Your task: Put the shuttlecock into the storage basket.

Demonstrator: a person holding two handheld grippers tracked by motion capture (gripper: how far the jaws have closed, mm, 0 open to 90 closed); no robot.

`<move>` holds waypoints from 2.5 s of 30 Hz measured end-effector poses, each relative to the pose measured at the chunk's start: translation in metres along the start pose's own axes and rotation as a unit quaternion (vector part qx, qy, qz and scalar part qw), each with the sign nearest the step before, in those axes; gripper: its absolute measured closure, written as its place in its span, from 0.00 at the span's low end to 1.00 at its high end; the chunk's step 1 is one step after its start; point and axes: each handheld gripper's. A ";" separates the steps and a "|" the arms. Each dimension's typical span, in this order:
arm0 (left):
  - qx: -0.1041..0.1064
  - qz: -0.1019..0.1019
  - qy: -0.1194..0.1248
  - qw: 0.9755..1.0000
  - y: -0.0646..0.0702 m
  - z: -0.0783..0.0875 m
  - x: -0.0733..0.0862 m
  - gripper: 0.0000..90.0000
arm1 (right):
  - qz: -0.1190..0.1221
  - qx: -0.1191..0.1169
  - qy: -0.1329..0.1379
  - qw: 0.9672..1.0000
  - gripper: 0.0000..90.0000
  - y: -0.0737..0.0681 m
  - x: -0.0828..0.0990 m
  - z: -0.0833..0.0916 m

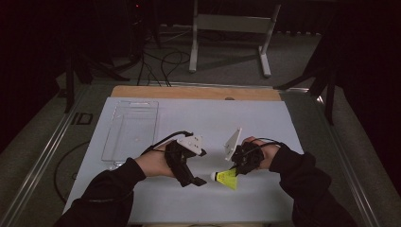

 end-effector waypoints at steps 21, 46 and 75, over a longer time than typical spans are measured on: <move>0.019 0.002 -0.028 0.999 -0.011 -0.038 0.003 0.38 | 0.004 -0.001 0.010 1.000 0.99 -0.001 -0.002 0.004; 0.038 -0.016 -0.070 0.997 -0.013 -0.049 0.000 0.73 | 0.005 -0.004 0.008 1.000 0.99 -0.003 -0.004 0.003; 0.063 -0.004 -0.094 0.994 -0.014 -0.031 0.004 0.73 | -0.070 0.071 0.026 0.995 0.43 -0.005 0.006 0.008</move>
Point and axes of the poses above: each handheld gripper's, and its own axes: z roughly backward along the jaws, x roughly out of its underside, y roughly to its right, and after that the axes turned 5 degrees about x, right-handed
